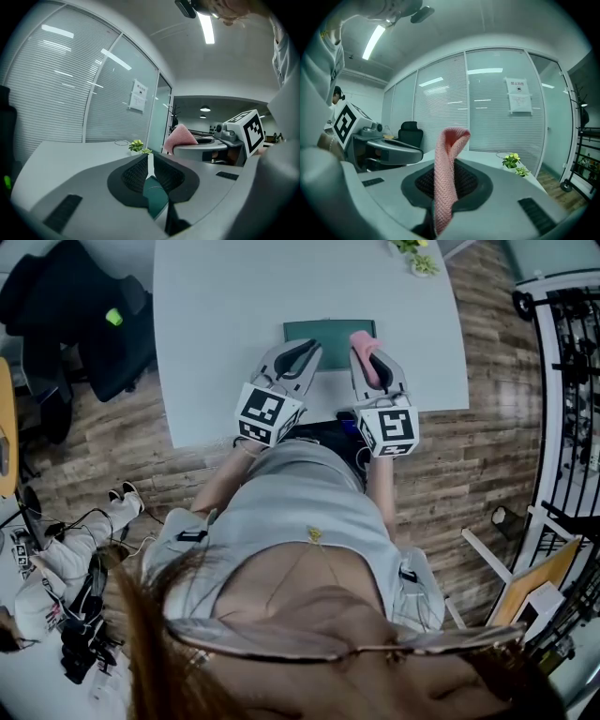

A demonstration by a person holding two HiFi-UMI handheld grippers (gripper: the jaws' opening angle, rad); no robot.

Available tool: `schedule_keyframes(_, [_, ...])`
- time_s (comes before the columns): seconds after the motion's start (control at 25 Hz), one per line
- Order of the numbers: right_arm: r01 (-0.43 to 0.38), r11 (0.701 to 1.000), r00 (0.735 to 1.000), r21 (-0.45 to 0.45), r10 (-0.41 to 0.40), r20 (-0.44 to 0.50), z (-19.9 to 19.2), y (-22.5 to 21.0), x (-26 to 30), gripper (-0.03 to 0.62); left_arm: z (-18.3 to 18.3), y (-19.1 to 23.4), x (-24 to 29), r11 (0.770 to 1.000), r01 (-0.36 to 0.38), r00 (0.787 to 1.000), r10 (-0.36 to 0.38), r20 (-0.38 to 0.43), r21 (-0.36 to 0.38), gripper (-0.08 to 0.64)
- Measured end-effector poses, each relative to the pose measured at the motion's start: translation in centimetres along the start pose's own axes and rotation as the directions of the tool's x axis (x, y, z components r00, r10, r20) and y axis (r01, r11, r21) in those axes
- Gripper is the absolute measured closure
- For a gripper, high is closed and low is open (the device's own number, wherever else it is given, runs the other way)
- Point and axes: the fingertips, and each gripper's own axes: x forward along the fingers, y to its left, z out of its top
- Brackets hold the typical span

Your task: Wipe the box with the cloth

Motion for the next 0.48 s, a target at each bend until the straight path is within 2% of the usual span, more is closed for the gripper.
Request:
schedule_keyframes(0.28, [0.019, 0.999, 0.999, 0.026, -0.019, -0.027, -1.4, -1.9, 2.1, 0.546, -3.0, 2.8, 0.4, 0.998, -0.062, 0.997, 0.061, -0.053, -0.016, 0.517])
schedule_keyframes(0.48, [0.011, 1.0, 0.997, 0.013, -0.01, -0.075, -3.1, -3.1, 3.4, 0.546, -6.2, 4.3, 0.6, 0.994, -0.104, 0.988, 0.099, -0.12, -0.035, 0.505])
